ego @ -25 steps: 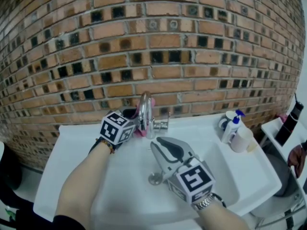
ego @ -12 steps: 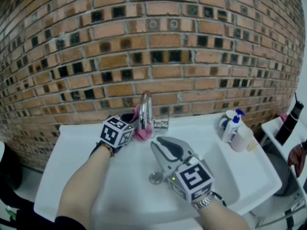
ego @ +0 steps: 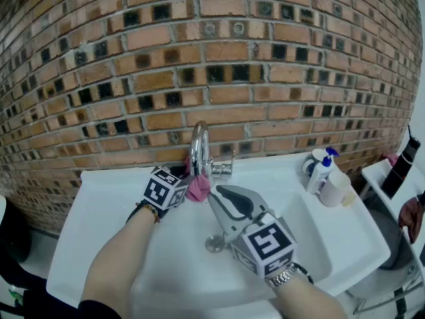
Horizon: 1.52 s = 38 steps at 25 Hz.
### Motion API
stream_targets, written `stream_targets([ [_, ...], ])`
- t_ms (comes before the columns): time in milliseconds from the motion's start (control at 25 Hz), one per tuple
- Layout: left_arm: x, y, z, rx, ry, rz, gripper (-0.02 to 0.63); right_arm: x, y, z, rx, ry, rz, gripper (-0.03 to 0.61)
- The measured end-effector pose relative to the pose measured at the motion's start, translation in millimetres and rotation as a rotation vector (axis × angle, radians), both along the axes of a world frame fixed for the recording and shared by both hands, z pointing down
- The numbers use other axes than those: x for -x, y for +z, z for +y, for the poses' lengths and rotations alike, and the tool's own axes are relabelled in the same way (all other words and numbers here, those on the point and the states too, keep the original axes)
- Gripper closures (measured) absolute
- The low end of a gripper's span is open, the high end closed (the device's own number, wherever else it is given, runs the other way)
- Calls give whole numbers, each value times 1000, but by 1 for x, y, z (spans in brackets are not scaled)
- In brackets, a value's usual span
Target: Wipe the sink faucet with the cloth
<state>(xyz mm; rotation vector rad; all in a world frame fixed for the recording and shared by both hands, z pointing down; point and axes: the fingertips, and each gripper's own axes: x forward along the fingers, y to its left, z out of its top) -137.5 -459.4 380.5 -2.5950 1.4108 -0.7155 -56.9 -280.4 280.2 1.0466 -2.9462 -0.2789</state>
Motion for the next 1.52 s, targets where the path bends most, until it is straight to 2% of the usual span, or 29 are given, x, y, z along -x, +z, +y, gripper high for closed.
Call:
stream_targets([
  [400,0,18,6,41,-6,-18,541,0,4,-2,9,9,12,492],
  [840,-2,22,17,43,-8,-36,541,-7,14,-15,53,68,27,492],
  [1400,-9,25,39,27,7,-69,541,-8,15,-15,59,69,18,492],
  [1520,-12,25,43,14,16,-95,541,-9,14,-16,57,72,12,492],
])
